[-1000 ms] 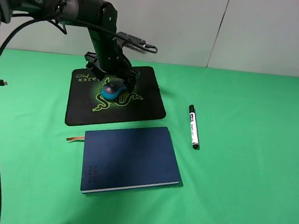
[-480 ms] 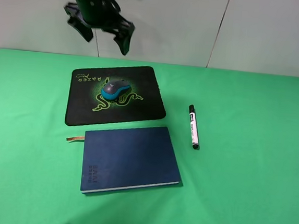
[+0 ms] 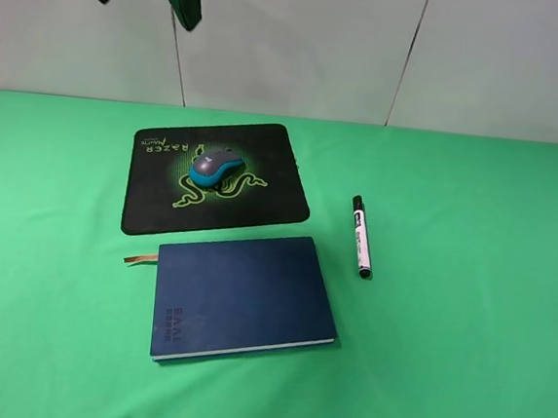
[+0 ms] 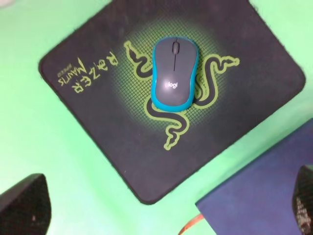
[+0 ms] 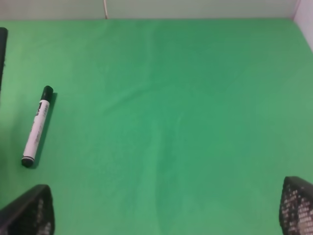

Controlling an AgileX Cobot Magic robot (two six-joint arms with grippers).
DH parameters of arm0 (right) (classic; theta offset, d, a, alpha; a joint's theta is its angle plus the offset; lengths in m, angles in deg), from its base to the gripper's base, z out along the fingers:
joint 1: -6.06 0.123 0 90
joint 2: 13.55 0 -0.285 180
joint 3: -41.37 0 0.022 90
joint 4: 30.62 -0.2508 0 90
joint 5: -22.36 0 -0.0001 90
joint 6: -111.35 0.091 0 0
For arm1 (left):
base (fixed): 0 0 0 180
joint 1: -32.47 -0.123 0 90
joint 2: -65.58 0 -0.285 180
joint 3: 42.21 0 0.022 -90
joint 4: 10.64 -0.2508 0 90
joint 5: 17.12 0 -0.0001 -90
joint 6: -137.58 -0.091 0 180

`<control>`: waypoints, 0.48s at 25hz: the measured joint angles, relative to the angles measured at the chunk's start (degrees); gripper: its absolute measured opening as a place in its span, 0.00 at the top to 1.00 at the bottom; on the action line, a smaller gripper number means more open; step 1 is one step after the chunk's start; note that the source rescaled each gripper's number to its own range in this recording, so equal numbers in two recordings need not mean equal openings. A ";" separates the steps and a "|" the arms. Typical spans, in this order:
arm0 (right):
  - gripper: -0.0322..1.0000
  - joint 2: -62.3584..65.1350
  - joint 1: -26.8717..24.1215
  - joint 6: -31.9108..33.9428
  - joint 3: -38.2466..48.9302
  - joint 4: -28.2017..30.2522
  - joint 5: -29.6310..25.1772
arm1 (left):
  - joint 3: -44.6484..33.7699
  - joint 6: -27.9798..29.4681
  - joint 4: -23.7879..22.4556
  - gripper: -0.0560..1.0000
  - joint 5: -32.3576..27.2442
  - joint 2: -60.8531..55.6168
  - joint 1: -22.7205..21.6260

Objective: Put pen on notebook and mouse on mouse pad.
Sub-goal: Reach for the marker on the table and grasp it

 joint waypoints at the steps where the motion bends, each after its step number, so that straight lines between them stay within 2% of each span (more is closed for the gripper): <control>1: 0.00 0.00 0.00 0.00 0.00 0.00 0.00 | -0.88 0.00 0.00 0.04 0.00 -1.19 0.00; 5: 0.00 0.00 0.00 0.00 0.00 0.00 0.00 | -6.55 0.00 0.00 0.04 0.00 -7.51 0.00; 12: 0.00 0.00 0.00 0.00 0.00 0.00 0.00 | -21.85 -0.01 0.00 0.04 0.00 -21.83 0.00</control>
